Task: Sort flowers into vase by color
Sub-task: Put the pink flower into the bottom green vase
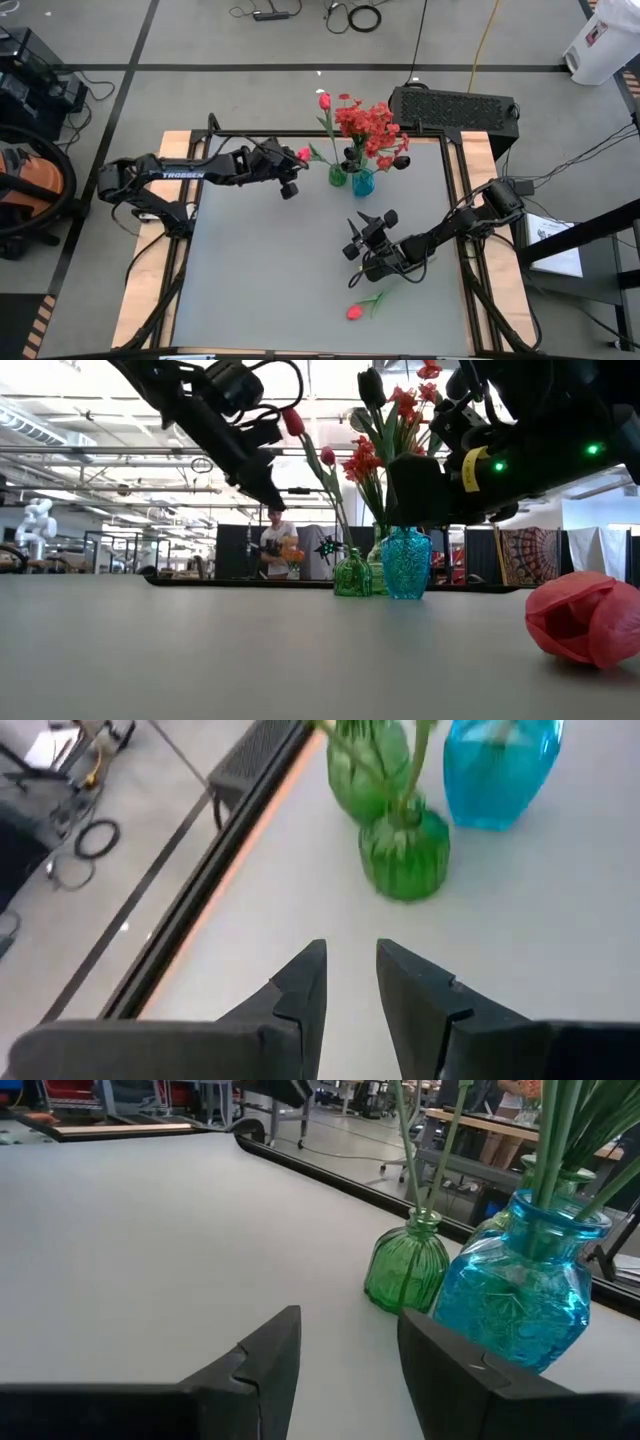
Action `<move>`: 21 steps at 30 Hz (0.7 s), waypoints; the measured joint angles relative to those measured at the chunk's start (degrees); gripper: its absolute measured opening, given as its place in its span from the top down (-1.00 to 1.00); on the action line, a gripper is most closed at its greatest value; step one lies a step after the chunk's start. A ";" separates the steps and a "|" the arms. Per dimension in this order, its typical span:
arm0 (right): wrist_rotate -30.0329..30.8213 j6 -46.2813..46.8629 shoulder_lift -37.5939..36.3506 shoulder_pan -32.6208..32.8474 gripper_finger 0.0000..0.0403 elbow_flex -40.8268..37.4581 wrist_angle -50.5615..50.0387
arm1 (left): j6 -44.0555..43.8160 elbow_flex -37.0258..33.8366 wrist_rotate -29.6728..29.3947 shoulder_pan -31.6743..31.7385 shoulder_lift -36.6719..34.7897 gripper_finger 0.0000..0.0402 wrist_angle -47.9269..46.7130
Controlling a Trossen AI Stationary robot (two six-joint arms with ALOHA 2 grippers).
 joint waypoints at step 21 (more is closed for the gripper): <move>-3.01 -4.60 0.00 0.04 0.21 0.00 0.15 | -12.36 0.00 -14.88 -12.58 -0.89 0.51 -22.06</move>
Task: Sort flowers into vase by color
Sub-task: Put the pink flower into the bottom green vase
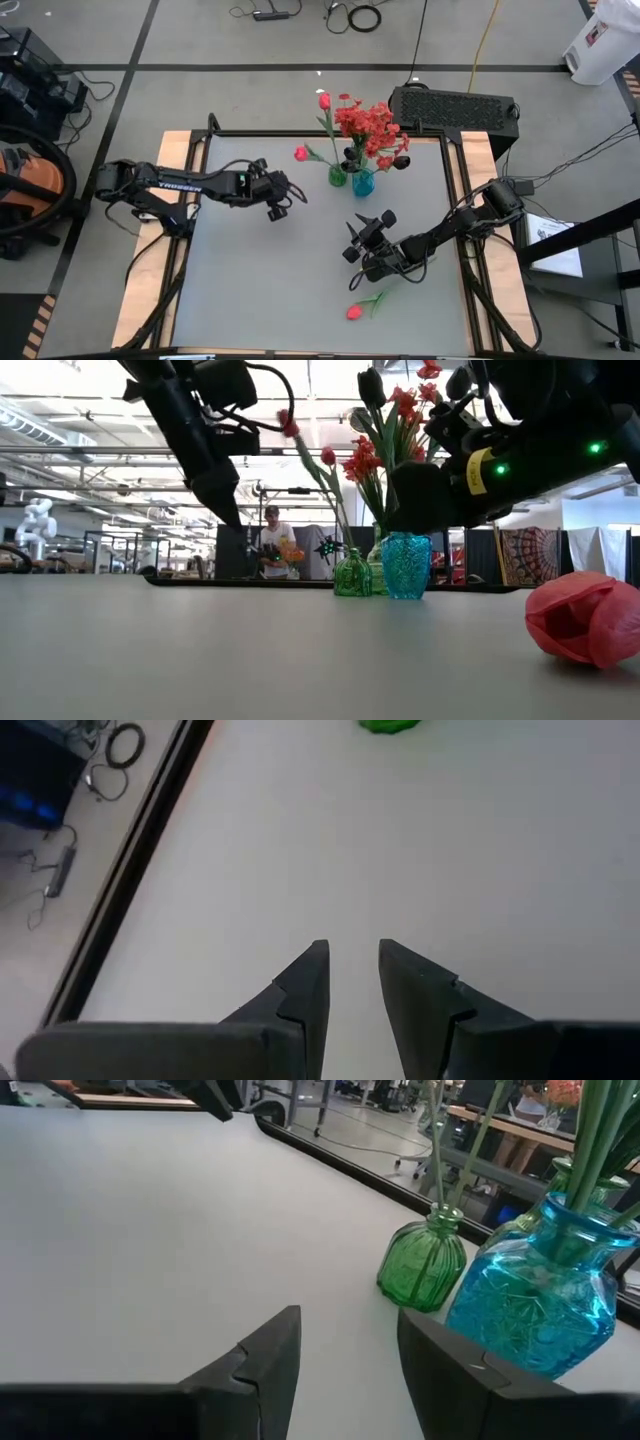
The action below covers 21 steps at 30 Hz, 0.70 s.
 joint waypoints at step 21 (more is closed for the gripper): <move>-11.31 -6.30 -9.19 2.73 0.21 -0.02 -9.24 | -7.15 0.00 -1.76 -16.41 0.00 0.52 6.52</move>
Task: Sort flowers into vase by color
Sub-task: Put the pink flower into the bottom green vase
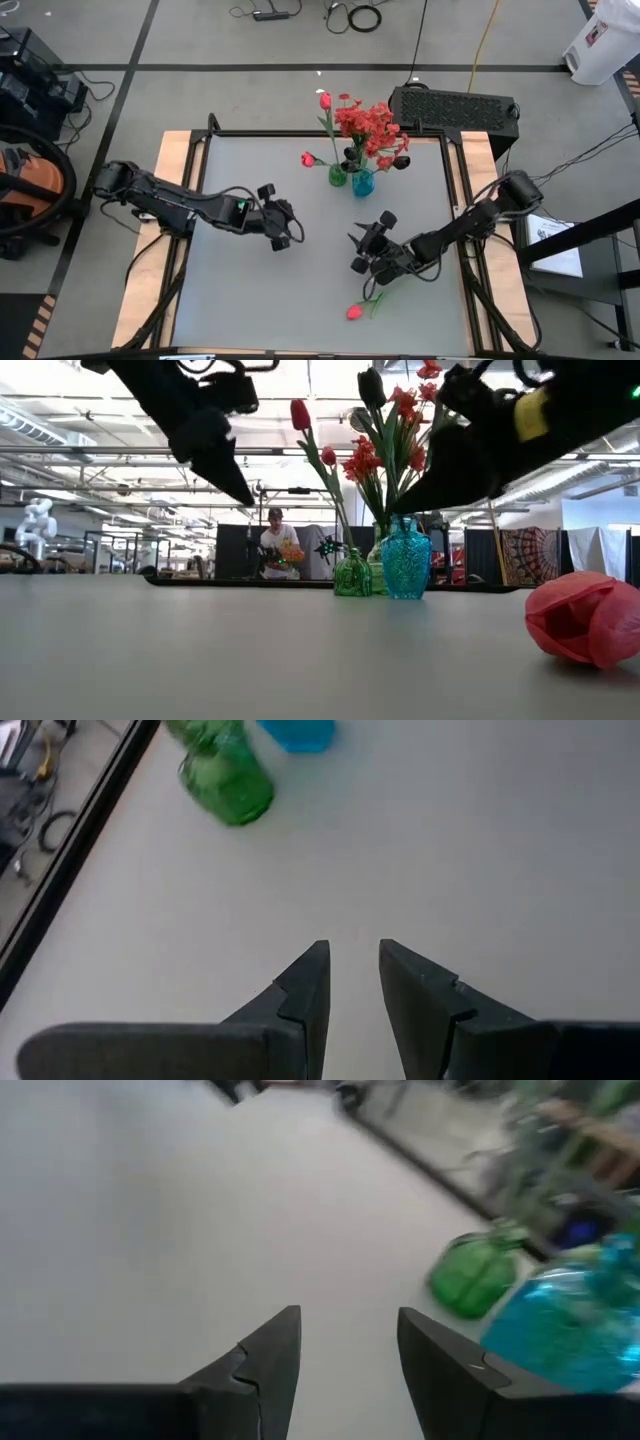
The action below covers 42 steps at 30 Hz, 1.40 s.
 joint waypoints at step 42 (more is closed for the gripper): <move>-72.66 0.65 -15.81 0.00 0.21 0.00 -15.56 | 1.63 0.00 2.87 -7.05 0.02 0.52 4.87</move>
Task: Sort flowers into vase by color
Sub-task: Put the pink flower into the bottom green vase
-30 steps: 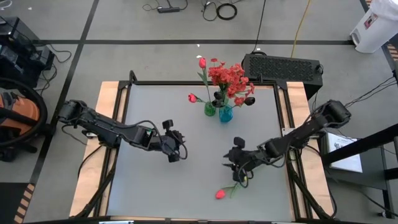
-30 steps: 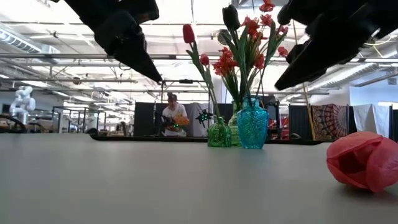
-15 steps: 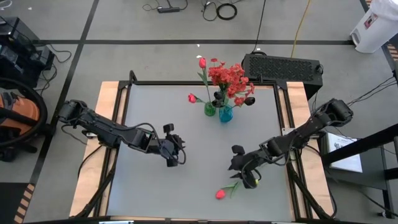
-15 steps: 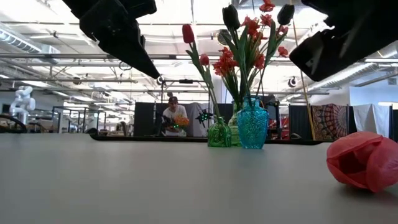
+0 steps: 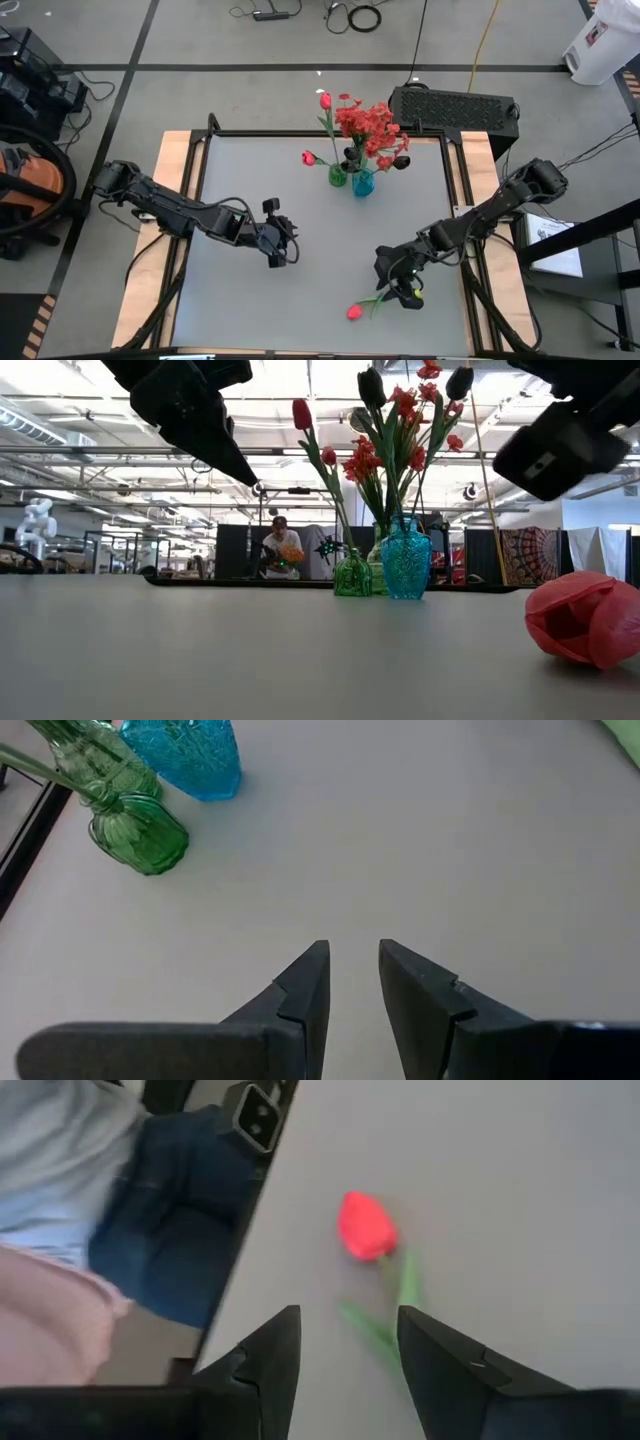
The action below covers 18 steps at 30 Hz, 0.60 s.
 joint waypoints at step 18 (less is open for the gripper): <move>0.25 3.21 0.33 0.00 0.21 0.02 -0.07 | 0.31 0.00 -0.35 0.00 0.00 0.52 -0.02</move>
